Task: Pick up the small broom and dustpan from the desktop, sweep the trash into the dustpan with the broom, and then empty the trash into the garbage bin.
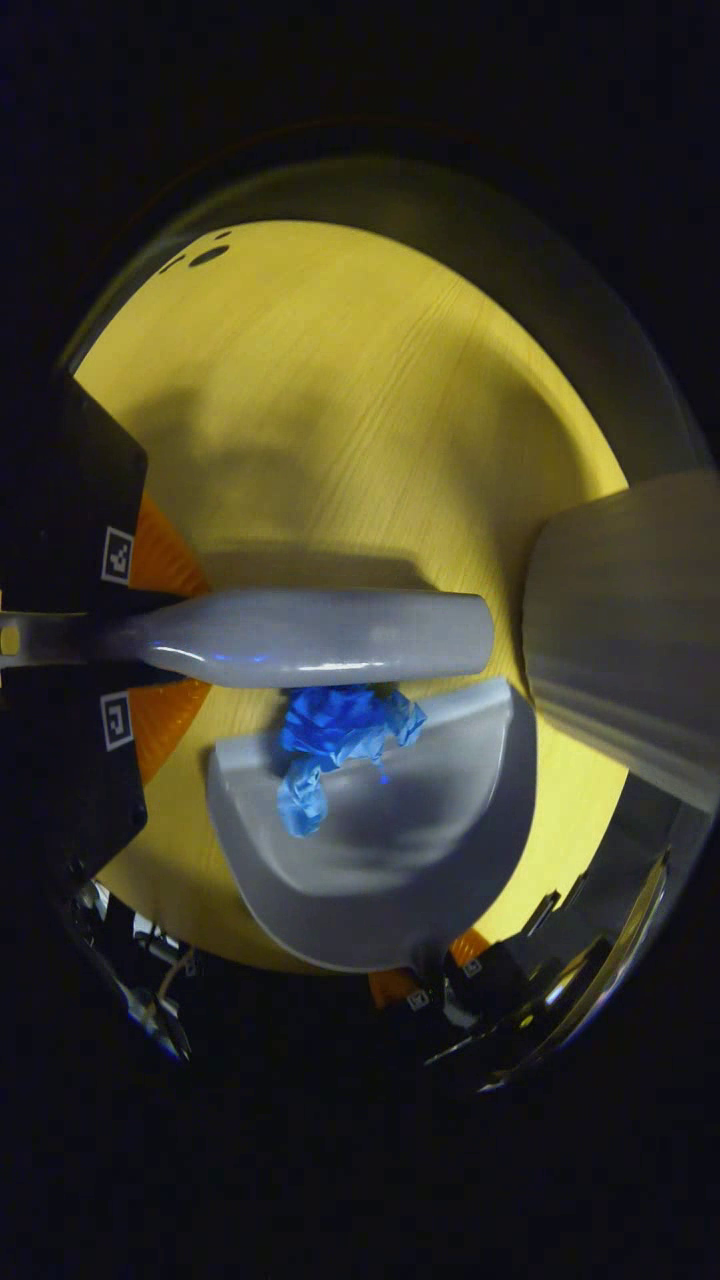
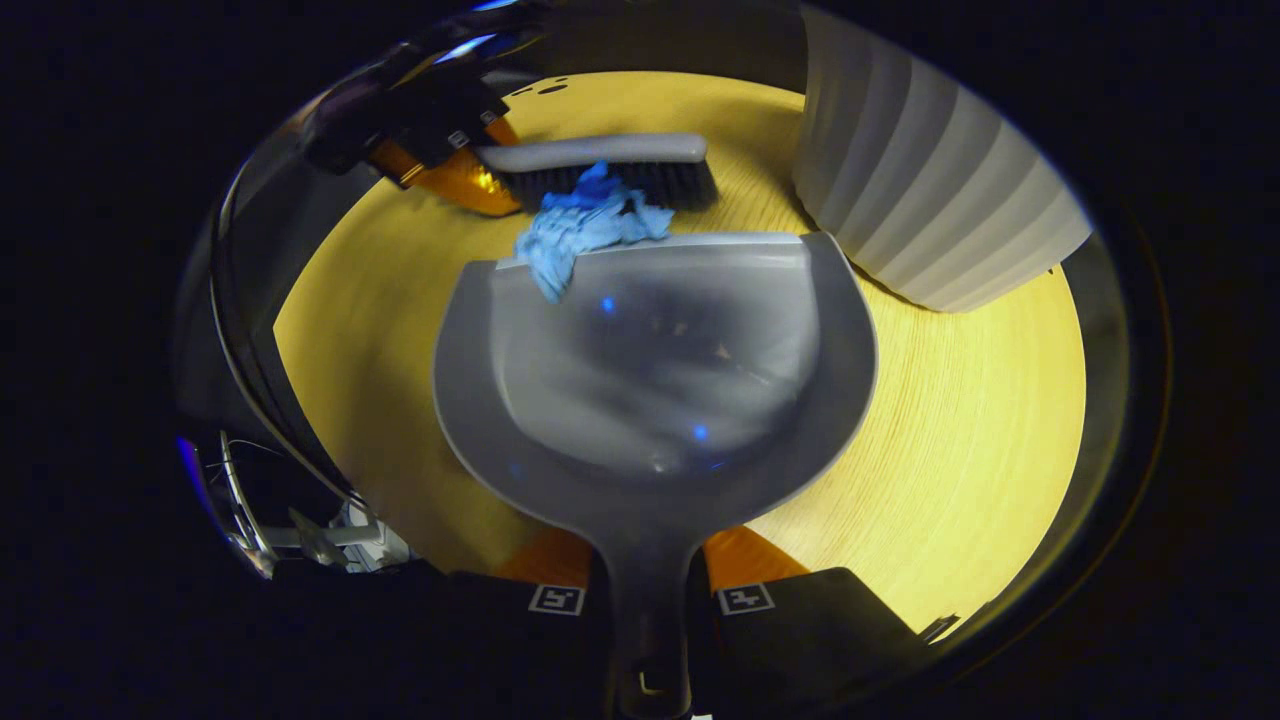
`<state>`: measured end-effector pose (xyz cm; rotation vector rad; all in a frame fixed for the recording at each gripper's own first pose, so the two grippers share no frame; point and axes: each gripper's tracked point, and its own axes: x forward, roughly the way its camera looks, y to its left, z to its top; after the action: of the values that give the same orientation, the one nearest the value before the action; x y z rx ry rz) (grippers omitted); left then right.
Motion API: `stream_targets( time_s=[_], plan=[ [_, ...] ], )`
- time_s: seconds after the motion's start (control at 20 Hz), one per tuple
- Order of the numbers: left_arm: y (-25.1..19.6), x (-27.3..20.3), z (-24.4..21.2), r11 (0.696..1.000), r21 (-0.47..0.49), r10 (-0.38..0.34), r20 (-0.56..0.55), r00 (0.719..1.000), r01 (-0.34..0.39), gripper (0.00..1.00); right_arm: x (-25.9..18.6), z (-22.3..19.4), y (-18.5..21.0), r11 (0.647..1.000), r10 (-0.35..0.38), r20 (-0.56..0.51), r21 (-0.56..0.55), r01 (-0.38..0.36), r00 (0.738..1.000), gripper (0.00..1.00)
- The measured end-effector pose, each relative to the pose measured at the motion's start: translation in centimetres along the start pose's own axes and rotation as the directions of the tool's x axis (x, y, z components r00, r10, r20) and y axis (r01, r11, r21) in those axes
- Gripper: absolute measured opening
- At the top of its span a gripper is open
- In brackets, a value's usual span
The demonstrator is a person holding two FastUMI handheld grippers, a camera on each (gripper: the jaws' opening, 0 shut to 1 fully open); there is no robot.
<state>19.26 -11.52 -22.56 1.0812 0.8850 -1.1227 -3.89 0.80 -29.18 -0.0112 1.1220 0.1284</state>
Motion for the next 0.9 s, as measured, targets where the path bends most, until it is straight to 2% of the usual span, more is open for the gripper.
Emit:
stream_targets(
  time_s=[0.05,0.25,0.3,0.4,0.45,0.75,0.9],
  plan=[
    [-1.0,-0.2,-0.3,1.000,-0.003,-0.009,-0.002,1.000,0.009,0.24,0.0,-0.1,-0.1,1.000,0.002,0.009,-0.002,-0.002,1.000,0.33],
    [-4.4,-0.9,0.6,0.991,-0.111,-0.067,0.034,0.997,0.070,0.24,-0.2,0.3,0.0,1.000,-0.003,0.025,0.007,0.003,1.000,0.33],
    [-4.8,-0.3,0.5,0.989,-0.130,-0.059,0.040,0.997,0.064,0.24,-0.1,0.3,-0.1,1.000,0.004,0.031,-0.001,-0.004,1.000,0.33],
    [-5.9,-1.4,0.4,0.971,-0.221,-0.080,0.072,0.994,0.094,0.27,-0.1,0.5,-0.1,1.000,0.007,0.042,-0.001,-0.007,0.999,0.33],
    [-6.2,-1.9,0.6,0.962,-0.253,-0.083,0.092,0.992,0.104,0.24,-0.1,0.6,-0.1,1.000,0.009,0.045,-0.003,-0.009,0.999,0.33],
    [-7.9,-4.1,0.3,0.950,-0.309,0.001,0.143,0.990,0.044,0.27,-0.1,1.0,-0.1,0.999,0.043,0.055,-0.006,-0.043,0.998,0.33],
    [-8.6,-4.6,-0.2,0.938,-0.346,0.072,0.172,0.982,-0.009,0.24,0.0,1.3,-0.4,0.999,0.024,0.068,-0.025,-0.022,0.997,0.33]
  ],
)
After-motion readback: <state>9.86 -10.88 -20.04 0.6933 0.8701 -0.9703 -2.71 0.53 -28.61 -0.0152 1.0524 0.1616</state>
